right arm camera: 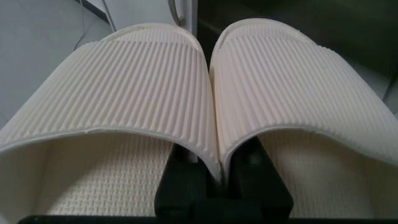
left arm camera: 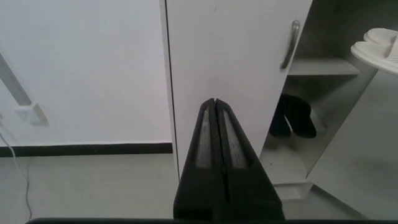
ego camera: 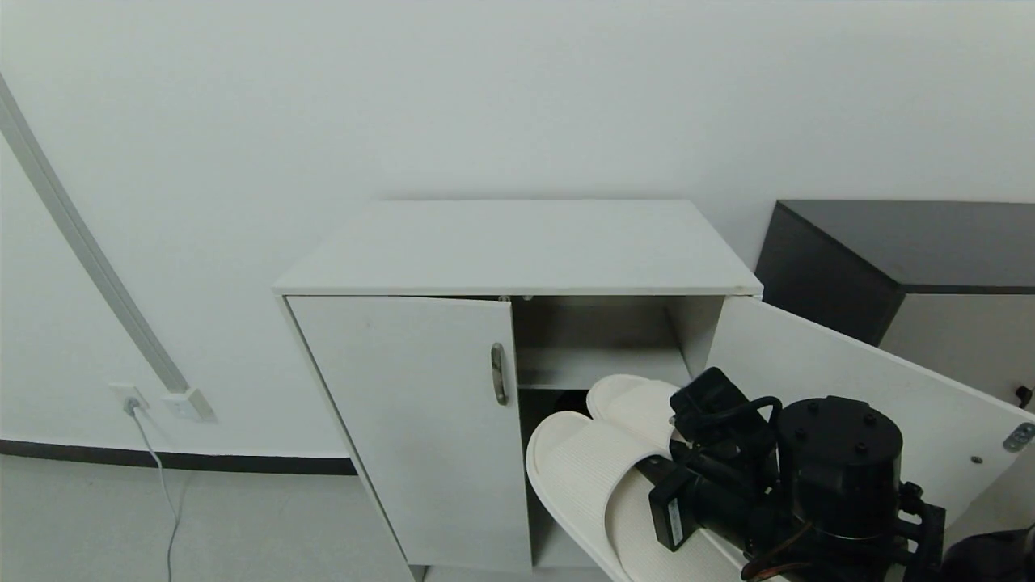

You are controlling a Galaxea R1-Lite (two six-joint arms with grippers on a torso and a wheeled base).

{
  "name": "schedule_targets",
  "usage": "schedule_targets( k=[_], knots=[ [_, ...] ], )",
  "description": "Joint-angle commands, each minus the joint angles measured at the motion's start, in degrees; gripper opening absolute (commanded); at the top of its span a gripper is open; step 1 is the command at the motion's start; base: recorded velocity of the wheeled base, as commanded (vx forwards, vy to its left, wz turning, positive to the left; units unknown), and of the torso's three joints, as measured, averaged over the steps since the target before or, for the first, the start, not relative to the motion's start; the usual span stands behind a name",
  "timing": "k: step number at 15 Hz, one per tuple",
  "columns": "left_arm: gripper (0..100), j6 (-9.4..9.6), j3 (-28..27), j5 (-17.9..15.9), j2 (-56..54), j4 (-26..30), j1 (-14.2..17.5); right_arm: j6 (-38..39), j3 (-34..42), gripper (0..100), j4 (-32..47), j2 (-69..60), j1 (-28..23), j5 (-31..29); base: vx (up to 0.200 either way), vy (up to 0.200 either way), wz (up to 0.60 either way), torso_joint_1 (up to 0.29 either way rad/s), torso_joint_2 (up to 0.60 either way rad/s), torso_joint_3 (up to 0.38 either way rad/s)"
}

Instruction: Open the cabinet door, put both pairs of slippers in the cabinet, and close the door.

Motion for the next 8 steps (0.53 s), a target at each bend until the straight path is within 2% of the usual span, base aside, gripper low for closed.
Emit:
schedule_targets(
  k=[1,8],
  knots=[
    [0,-0.04,0.01,0.05,-0.01,-0.02,0.01,-0.07,0.07,0,-1.22,-0.04,0.43,-0.17,0.0,0.0,0.0,-0.188,0.51,0.31],
    [0,-0.04,0.01,0.05,-0.01,-0.02,0.01,-0.07,0.95,0,-4.56,1.72,0.61,-0.17,0.0,0.0,0.0,-0.154,0.49,0.323]
  ],
)
